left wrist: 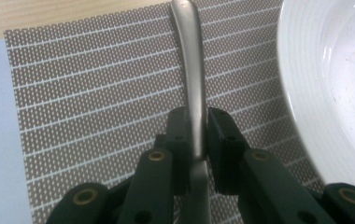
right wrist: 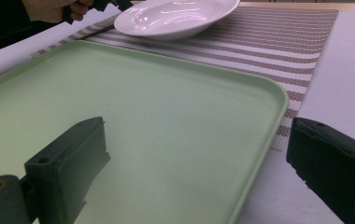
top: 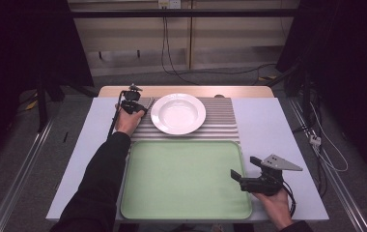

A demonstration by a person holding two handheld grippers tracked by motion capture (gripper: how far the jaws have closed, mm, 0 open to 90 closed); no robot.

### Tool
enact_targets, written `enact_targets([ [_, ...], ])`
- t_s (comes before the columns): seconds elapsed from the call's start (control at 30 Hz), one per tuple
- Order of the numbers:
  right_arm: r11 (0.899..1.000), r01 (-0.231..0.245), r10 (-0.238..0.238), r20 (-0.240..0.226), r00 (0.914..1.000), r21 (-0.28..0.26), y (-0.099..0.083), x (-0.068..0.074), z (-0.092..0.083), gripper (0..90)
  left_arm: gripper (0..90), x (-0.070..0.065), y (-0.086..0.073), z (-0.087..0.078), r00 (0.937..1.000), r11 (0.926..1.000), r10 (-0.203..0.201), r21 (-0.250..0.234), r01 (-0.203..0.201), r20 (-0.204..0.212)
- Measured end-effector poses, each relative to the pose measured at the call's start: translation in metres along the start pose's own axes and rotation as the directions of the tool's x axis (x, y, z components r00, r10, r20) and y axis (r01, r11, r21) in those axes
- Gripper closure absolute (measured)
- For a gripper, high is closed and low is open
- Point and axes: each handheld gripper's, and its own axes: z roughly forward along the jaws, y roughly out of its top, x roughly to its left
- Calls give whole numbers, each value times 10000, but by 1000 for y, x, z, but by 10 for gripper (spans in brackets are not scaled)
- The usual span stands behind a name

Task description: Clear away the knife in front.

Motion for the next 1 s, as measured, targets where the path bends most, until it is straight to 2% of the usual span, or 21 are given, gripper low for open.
enact_targets([
  [0.17,10000,-30,30,21,10000,3,0,0,0,53,799,-1,-2,-4,9992,9990,382,236,-380,-73],
  [0.23,10000,-8,8,12,10000,6,0,0,0,53,799,0,-5,-6,9991,9990,415,186,-414,-48],
  [0.3,10000,-12,12,11,10000,12,0,0,0,53,799,1,-9,-8,9990,9989,435,167,-436,66],
  [0.33,10000,-11,11,15,10000,7,0,0,0,53,799,1,-11,-9,9997,9997,217,52,-218,90],
  [0.37,10000,-14,14,16,10000,17,0,0,0,53,799,1,-11,-9,9997,9997,217,52,-218,90],
  [0.4,10000,-15,14,16,10000,24,0,0,0,53,799,2,-13,-11,9991,9991,400,118,-402,141],
  [0.53,10000,6,-6,28,10000,23,0,0,0,53,799,4,-20,-17,9983,9984,510,222,-517,282],
  [1.0,10000,-22,22,60,10000,38,0,0,0,53,799,9,-42,-34,9979,9986,414,322,-430,496],
])
